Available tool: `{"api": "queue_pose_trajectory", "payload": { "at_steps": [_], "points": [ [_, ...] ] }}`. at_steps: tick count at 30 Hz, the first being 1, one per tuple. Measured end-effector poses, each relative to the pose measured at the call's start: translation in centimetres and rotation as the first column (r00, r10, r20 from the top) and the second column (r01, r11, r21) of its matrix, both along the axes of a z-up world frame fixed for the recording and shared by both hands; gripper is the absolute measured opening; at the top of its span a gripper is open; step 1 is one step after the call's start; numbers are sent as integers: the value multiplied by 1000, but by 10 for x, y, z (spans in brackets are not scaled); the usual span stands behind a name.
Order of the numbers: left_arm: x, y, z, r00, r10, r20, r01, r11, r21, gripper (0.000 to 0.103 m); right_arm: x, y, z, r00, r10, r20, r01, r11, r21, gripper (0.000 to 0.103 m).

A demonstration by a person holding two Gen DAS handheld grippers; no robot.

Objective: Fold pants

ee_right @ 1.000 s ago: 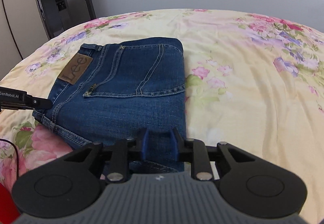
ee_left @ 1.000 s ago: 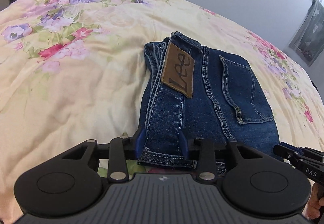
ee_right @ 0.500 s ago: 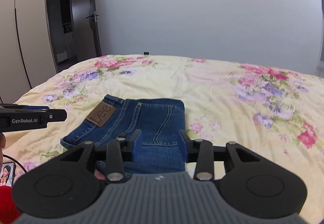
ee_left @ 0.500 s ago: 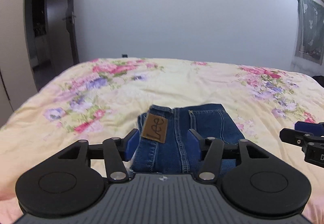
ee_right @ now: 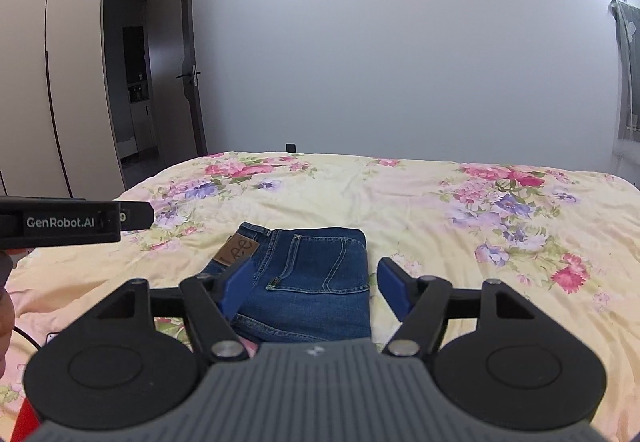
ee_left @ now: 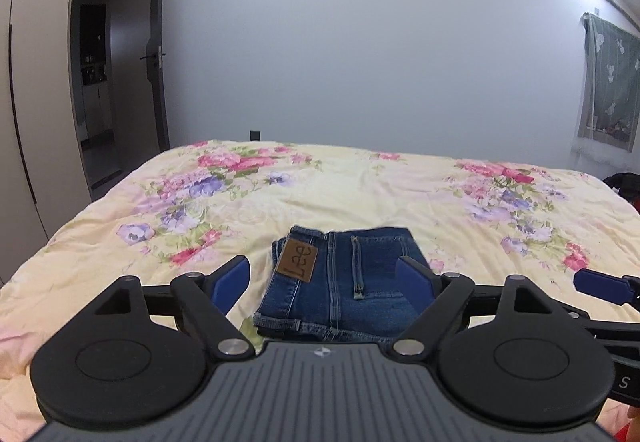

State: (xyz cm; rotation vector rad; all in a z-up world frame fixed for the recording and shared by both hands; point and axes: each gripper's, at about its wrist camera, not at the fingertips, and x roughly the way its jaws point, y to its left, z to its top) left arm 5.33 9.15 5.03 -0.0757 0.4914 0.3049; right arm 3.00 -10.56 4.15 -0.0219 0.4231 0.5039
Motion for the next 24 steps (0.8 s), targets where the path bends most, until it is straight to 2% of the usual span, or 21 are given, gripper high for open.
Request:
{"api": "queue_pose_trajectory", "payload": {
  "at_steps": [4,8,11,24],
  "points": [
    [-6,6,-20,998,45,-54,-44,999,7,97,-7,3,-18,999,-15,-42,15,1000,-7,71],
    [-11,6,-35,994,48,-101,-46,999,22,96,-13,11,-35,998,-10,-64,9,1000,-19,73],
    [-15,6,-41,992,51,-118,-48,998,31,97,-15,17,-42,997,-8,-79,4,999,-49,74],
    [-18,12,-49,989,52,-138,-51,999,12,96,-13,24,-50,989,-16,-150,10,999,-41,75]
  ]
}}
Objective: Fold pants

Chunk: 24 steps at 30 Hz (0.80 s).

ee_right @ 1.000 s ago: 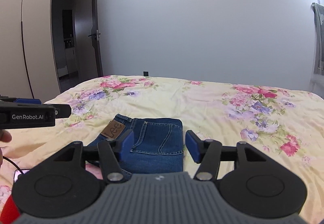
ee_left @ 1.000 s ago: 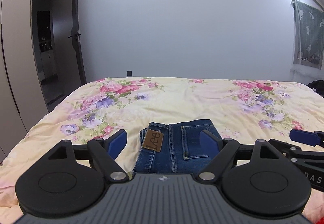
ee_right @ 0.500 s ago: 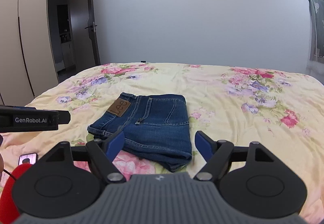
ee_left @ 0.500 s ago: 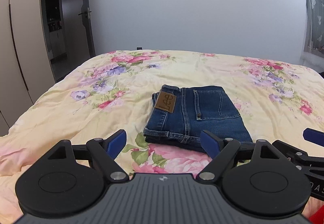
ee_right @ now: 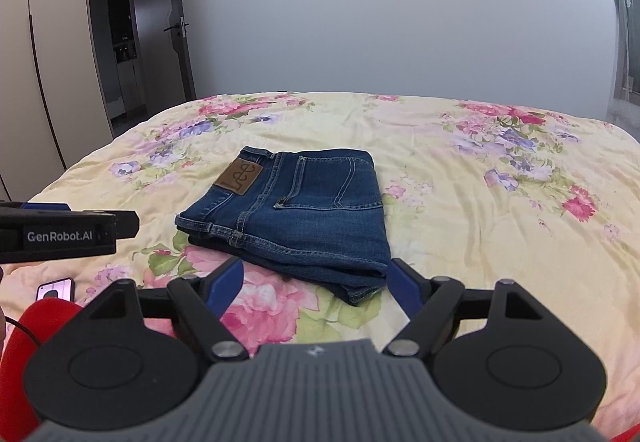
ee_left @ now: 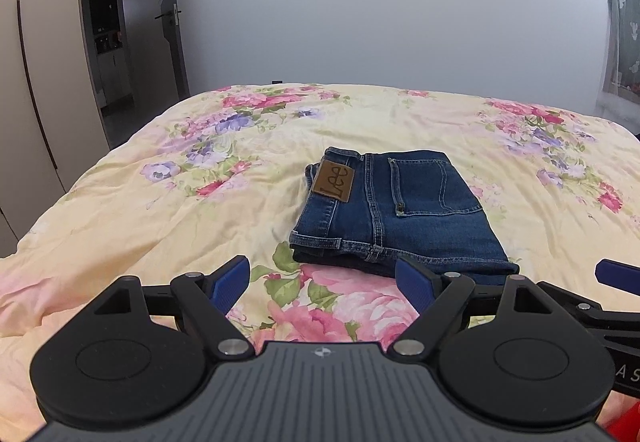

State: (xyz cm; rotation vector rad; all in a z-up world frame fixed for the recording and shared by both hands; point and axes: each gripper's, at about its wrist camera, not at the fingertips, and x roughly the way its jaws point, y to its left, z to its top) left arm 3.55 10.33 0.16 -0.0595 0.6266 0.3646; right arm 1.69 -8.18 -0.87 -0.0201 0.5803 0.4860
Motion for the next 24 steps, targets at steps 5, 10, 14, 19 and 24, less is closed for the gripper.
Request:
{"api": "queue_pose_trajectory", "payload": {
  "at_steps": [5,10,14,19,24],
  "points": [
    [0,0,1,1000,0,-1,0,1000,3,97,-2,0,2,1000,0,5,0,1000,5,75],
    [0,0,2,1000,-1,-5,1,1000,11,97,-2,-1,2,1000,1,6,-1,1000,9,75],
    [0,-1,2,1000,-2,-5,2,1000,11,97,-4,-3,3,1000,-1,10,1,1000,15,75],
    [0,-1,3,1000,-2,-5,2,1000,12,97,-4,-3,4,1000,-1,10,1,1000,15,75],
    [-1,-1,3,1000,0,-5,0,1000,12,97,-6,-3,5,1000,2,15,-2,1000,18,75]
  ]
}}
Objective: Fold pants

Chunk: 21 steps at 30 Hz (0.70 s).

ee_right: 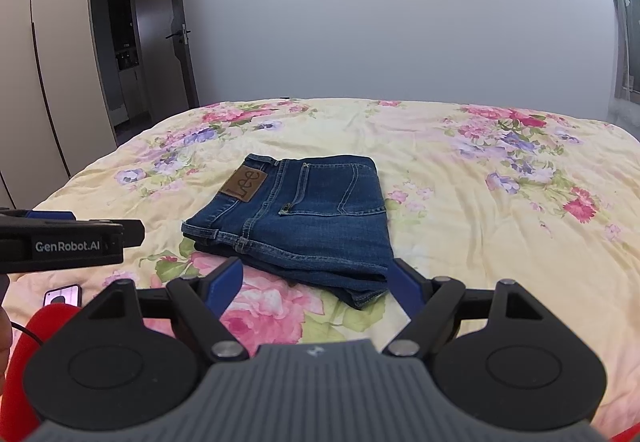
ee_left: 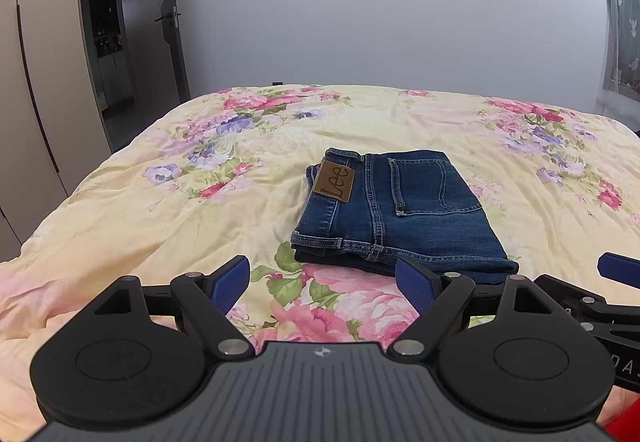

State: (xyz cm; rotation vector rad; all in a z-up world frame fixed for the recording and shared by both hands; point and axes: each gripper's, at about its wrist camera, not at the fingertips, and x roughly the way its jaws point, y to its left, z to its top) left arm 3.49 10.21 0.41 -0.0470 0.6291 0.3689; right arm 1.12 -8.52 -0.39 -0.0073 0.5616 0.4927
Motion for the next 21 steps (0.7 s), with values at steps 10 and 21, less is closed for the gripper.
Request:
{"api": "queue_pose_trajectory", "payload": {
  "at_steps": [10,21],
  "points": [
    [0,1,1,1000,3,-1,-3,1000,0,97,-1,-1,1,1000,1,3,-1,1000,-1,76],
    [0,2,4,1000,5,0,-5,1000,4,97,-2,-1,1,1000,6,7,-6,1000,0,76]
  ]
}}
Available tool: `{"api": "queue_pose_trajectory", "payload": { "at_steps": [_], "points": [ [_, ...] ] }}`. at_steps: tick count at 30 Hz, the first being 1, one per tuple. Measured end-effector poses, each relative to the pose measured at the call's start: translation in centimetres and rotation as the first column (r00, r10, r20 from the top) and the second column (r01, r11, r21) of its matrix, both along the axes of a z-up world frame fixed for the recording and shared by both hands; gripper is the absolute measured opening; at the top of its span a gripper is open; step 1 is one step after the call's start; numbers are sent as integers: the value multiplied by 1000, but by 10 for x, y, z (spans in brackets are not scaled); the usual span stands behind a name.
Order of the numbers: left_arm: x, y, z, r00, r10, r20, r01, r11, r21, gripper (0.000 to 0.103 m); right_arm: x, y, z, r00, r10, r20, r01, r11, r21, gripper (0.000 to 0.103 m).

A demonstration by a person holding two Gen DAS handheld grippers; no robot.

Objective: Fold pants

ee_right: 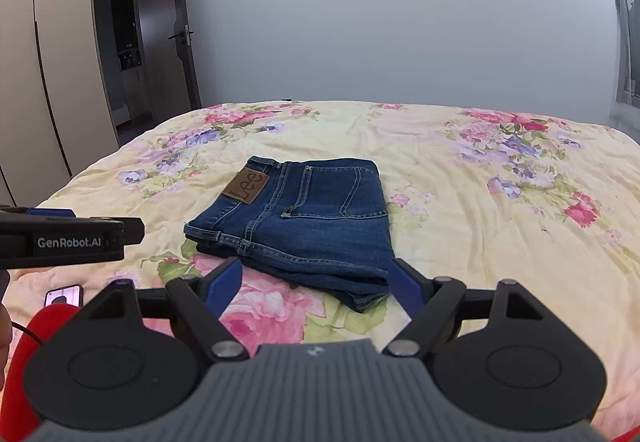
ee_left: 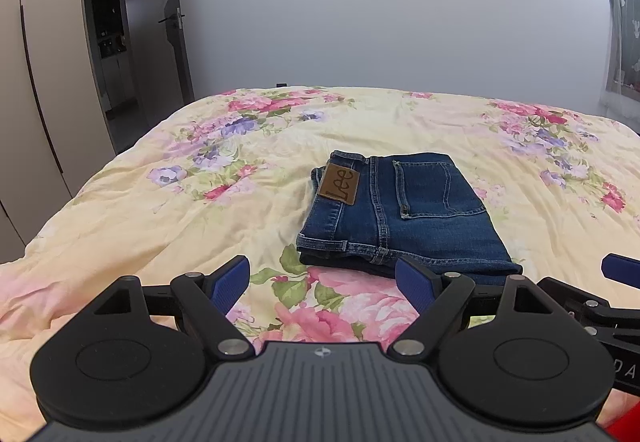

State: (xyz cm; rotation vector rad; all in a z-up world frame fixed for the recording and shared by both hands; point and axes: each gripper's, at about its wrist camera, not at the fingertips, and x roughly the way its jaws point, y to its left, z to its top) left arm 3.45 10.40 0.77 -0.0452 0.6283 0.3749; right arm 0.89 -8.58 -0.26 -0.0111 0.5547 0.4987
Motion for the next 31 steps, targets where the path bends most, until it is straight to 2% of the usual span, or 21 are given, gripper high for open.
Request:
{"api": "queue_pose_trajectory", "payload": {
  "at_steps": [31],
  "points": [
    [-1,2,3,1000,1,9,-2,1000,24,96,-2,1,0,1000,6,-3,-6,1000,-2,76]
  ]
}}
